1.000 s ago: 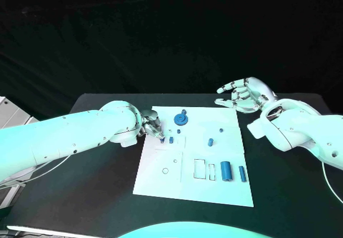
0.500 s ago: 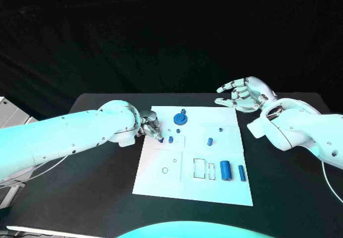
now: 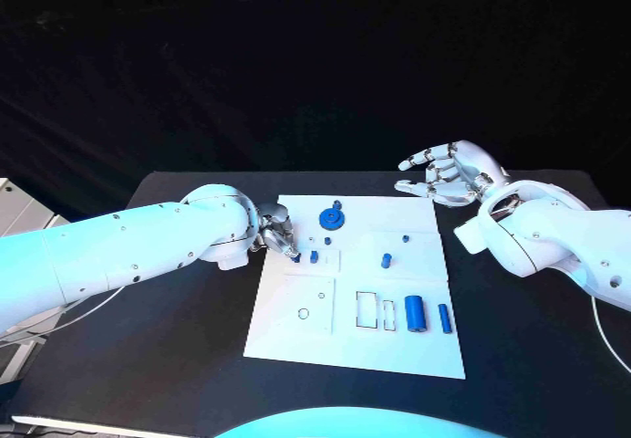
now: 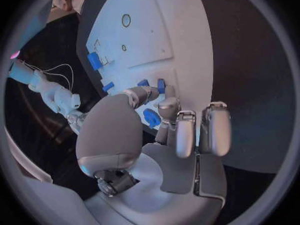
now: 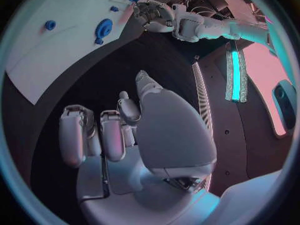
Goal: Assemble the parts on the task board
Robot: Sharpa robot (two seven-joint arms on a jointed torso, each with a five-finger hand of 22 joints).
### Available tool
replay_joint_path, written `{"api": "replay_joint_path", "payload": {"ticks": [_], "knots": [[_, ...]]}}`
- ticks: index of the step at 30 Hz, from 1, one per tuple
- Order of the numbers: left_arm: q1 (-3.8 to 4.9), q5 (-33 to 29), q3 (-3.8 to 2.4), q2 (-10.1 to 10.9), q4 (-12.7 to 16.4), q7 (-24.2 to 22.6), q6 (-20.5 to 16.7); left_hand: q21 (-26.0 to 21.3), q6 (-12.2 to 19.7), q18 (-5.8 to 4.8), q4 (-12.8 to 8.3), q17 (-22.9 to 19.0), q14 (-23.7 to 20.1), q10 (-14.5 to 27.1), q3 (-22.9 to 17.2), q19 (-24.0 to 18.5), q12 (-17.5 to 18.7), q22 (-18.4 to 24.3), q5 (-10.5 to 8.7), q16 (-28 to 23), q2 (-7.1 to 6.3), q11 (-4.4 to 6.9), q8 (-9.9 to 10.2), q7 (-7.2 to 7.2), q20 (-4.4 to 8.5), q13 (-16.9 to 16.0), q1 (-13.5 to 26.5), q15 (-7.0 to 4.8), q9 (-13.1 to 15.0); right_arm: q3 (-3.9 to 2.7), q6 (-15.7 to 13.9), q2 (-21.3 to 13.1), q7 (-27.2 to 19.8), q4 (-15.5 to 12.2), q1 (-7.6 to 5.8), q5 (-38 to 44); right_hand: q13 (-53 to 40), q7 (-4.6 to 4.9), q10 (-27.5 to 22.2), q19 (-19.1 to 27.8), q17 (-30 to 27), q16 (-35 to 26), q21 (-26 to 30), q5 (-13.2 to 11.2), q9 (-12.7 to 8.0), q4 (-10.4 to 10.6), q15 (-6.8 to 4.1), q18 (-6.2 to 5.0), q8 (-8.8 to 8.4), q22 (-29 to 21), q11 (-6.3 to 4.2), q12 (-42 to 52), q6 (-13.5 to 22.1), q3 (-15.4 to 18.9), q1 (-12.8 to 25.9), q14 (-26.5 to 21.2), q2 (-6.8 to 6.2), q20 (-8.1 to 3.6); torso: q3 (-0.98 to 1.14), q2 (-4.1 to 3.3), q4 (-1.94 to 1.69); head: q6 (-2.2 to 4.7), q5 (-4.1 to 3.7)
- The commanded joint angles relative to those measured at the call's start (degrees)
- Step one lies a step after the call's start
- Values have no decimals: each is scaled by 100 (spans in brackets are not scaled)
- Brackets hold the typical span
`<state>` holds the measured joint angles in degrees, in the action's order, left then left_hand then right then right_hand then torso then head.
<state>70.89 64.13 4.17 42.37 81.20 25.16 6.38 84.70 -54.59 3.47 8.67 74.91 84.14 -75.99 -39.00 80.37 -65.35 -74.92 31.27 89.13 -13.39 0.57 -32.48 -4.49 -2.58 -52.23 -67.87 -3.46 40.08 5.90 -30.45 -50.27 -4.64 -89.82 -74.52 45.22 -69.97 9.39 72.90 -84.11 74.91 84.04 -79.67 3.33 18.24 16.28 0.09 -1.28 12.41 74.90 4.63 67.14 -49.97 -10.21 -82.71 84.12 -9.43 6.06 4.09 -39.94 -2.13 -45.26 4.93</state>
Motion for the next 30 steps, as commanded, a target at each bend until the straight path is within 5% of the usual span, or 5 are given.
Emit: {"api": "replay_joint_path", "payload": {"ticks": [1,11,30], "knots": [[-11,-131,8,-21,0,55,127,4,-120,-47,-1030,1388,549,-8,-997,15,25,-370,30,22,43,20,-11,71,3,-15,-14,-43,11,0,15,-1,-72,-14,3,15,6,-10,-17,-96,525,-18,24,11,8,-12,3,-105,33,1071,-22,11,30,-16,-12,308,37,12,4,-3,2,-4,0],[-9,-363,9,-102,-54,109,294,-1,-144,-48,-989,1402,553,-59,-935,8,13,-367,6,30,45,19,-2,74,1,-55,54,-39,22,0,-1,-2,-85,-22,3,15,10,-12,-13,-99,522,-22,24,11,8,-17,1,-104,39,1072,-25,12,31,-19,-15,308,37,10,2,0,3,-15,-6],[-10,-430,11,-211,-142,117,-18,-8,-210,-57,-815,1433,563,-209,-670,32,-17,-394,-78,46,152,77,-57,153,7,-168,279,-77,138,0,25,-13,-92,-22,3,-38,13,-12,-14,-96,518,-26,33,11,8,-19,0,-106,41,1069,-25,11,31,-18,-17,307,32,9,-1,0,-1,-4,-17]]}}
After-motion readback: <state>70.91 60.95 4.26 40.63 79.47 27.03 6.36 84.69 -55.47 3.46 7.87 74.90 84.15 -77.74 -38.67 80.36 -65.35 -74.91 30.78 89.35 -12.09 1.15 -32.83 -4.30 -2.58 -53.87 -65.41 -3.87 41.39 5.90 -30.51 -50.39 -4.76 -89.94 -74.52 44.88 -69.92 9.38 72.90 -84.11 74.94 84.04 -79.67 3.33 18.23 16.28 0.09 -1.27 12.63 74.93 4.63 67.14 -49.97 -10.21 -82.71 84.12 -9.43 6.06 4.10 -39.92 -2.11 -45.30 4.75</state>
